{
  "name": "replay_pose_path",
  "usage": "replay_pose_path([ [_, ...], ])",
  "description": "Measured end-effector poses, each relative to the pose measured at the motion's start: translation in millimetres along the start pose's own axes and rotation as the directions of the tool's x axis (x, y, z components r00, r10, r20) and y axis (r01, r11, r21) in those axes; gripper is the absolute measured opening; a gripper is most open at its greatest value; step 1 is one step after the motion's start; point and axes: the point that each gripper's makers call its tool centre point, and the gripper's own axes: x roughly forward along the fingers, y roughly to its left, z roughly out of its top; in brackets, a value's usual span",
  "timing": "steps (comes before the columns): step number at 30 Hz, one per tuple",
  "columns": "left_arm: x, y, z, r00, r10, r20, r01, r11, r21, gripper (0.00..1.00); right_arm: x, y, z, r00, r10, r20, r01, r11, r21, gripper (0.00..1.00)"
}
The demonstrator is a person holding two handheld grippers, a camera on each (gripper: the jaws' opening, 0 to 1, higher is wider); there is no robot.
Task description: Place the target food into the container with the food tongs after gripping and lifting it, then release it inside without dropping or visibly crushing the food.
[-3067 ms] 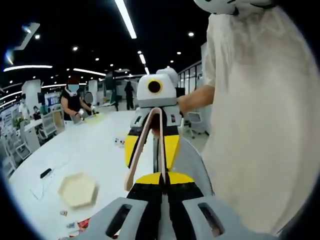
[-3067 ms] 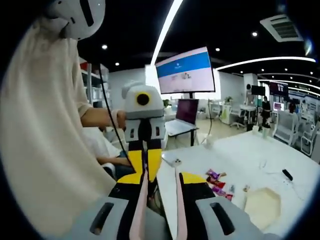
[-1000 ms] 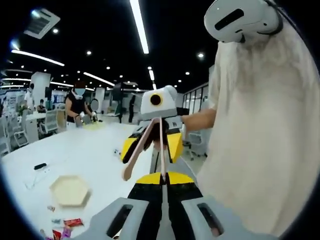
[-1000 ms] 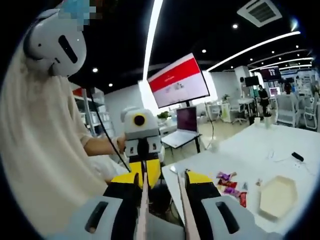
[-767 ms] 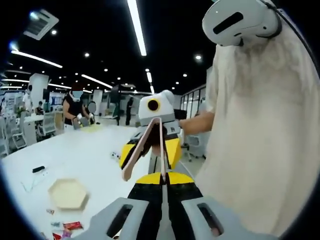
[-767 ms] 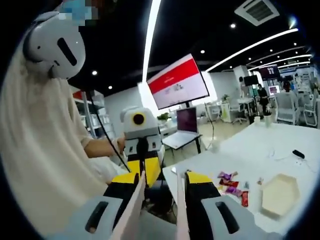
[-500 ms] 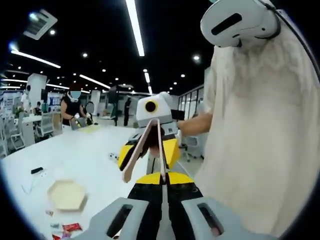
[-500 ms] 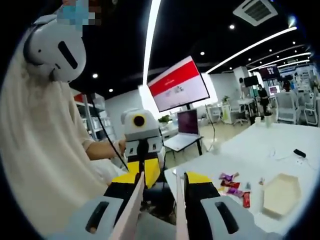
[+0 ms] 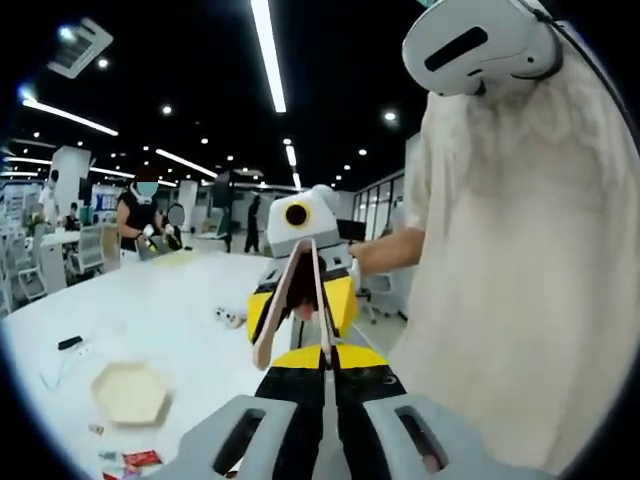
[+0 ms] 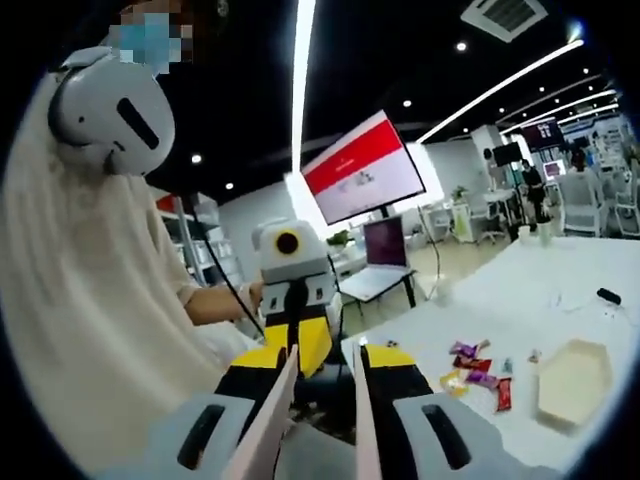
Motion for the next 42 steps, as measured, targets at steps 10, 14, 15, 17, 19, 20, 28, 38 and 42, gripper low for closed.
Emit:
replay_pose_path([
  [10,-3.3,3.0,-7.9,1.000,0.015,0.012,-0.014,0.998,-0.061,0.00,4.6,1.9,-6.9,0.999,0.026,-0.029,-0.024,0.998,0.055,0.24],
  [14,-4.8,4.4,-8.0,0.999,0.032,0.016,-0.031,0.997,-0.070,0.00,6.4,-0.2,-6.7,1.000,0.021,-0.012,-0.021,0.999,0.038,0.24],
  [15,-5.2,4.7,-8.0,0.999,0.033,0.016,-0.032,0.997,-0.071,0.00,6.9,-0.1,-6.9,1.000,0.023,-0.009,-0.022,0.999,0.041,0.24],
  [17,-6.1,5.1,-8.0,0.999,0.035,0.017,-0.034,0.997,-0.074,0.00,7.8,0.2,-7.2,1.000,0.025,-0.004,-0.025,0.999,0.046,0.24],
  [19,-7.4,5.7,-8.0,0.999,0.038,0.017,-0.037,0.996,-0.078,0.01,9.5,-0.6,-7.6,1.000,0.023,0.006,-0.023,0.998,0.053,0.23],
  [20,-7.7,6.8,-8.2,0.999,0.044,0.014,-0.043,0.996,-0.079,0.01,12.5,-0.1,-7.6,1.000,0.023,0.015,-0.024,0.999,0.044,0.23],
  [28,-16.0,14.9,-14.4,0.990,0.137,0.022,-0.135,0.986,-0.096,0.02,26.3,-3.6,-9.3,1.000,0.028,0.007,-0.029,0.998,0.054,0.21],
  [38,-26.5,16.7,-22.3,0.982,0.187,0.025,-0.182,0.974,-0.138,0.04,23.5,-9.0,-11.1,1.000,-0.003,-0.014,0.004,0.998,0.062,0.23],
  [42,-37.6,17.7,-31.3,0.974,0.225,-0.002,-0.223,0.963,-0.149,0.08,14.4,-23.0,-12.1,0.998,-0.065,-0.016,0.066,0.995,0.076,0.24],
])
